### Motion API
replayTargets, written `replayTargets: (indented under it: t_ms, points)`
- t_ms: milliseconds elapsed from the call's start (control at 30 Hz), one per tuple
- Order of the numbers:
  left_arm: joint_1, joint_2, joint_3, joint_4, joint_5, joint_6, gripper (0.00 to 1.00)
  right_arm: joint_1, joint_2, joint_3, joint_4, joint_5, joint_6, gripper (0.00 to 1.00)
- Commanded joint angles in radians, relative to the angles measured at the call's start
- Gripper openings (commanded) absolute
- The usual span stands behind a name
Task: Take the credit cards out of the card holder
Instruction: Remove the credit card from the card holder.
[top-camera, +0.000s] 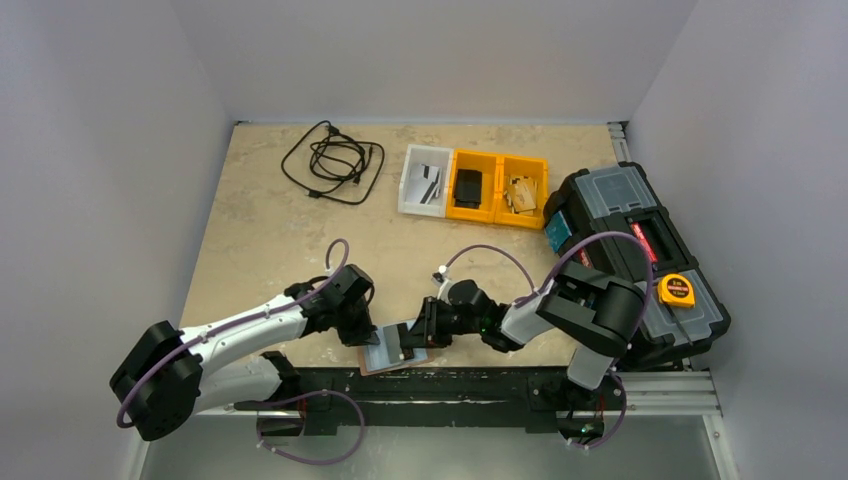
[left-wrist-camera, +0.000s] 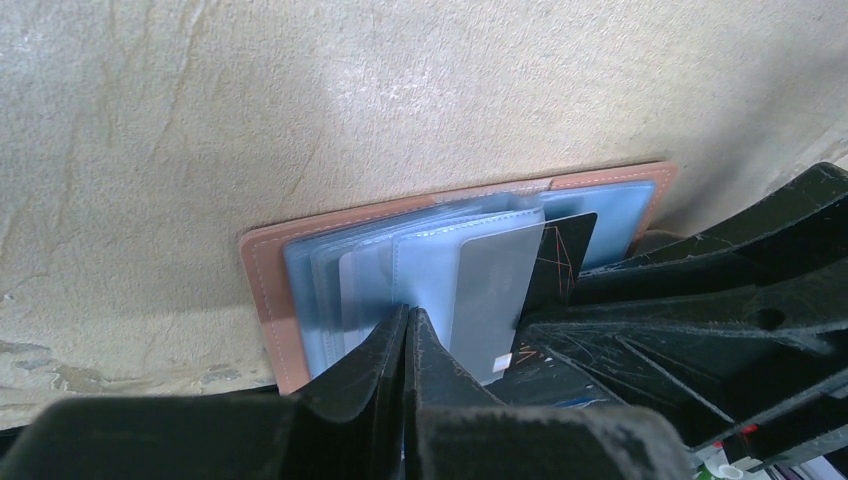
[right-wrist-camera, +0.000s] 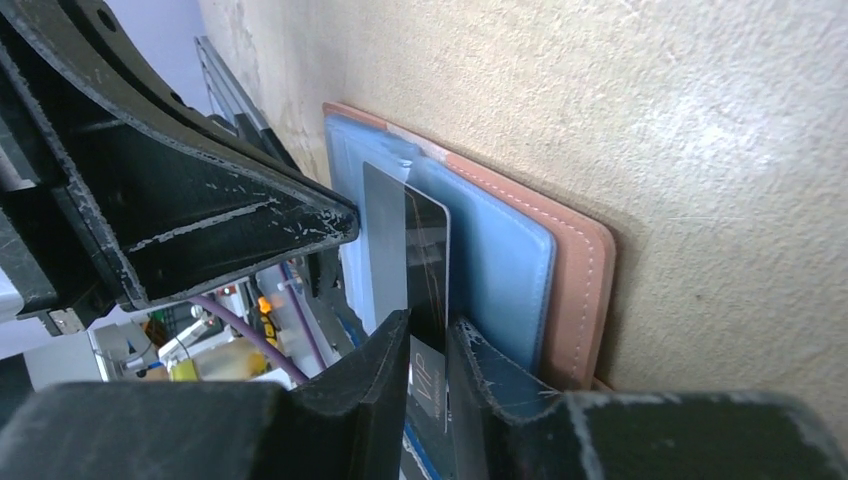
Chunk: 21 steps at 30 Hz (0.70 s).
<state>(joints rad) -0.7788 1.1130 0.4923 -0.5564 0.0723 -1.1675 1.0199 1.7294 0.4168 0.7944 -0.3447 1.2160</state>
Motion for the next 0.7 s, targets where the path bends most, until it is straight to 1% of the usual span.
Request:
replayTargets:
  t_ms: [0,100,133,167,467,667]
  points:
    - [0.009,0.032,-0.023,-0.085,-0.085,0.029,0.00,-0.003,0.002,-0.014,-0.005,0.007,0.002,0.17]
    - [0.009,0.033,-0.016,-0.101,-0.098,0.035,0.00,-0.006,-0.063,-0.022,-0.090,0.051,-0.025,0.04]
    - [0.009,0.033,-0.015,-0.109,-0.103,0.036,0.00,-0.007,-0.086,-0.022,-0.123,0.067,-0.038,0.01]
    - [0.009,0.032,-0.014,-0.114,-0.109,0.037,0.00,-0.009,-0.110,-0.025,-0.159,0.084,-0.047,0.00]
    - [0.009,0.026,0.000,-0.118,-0.115,0.063,0.00,-0.022,-0.302,-0.032,-0.388,0.174,-0.103,0.00]
    - [0.009,-0.026,0.076,-0.117,-0.103,0.126,0.00,-0.021,-0.429,0.052,-0.556,0.209,-0.148,0.00]
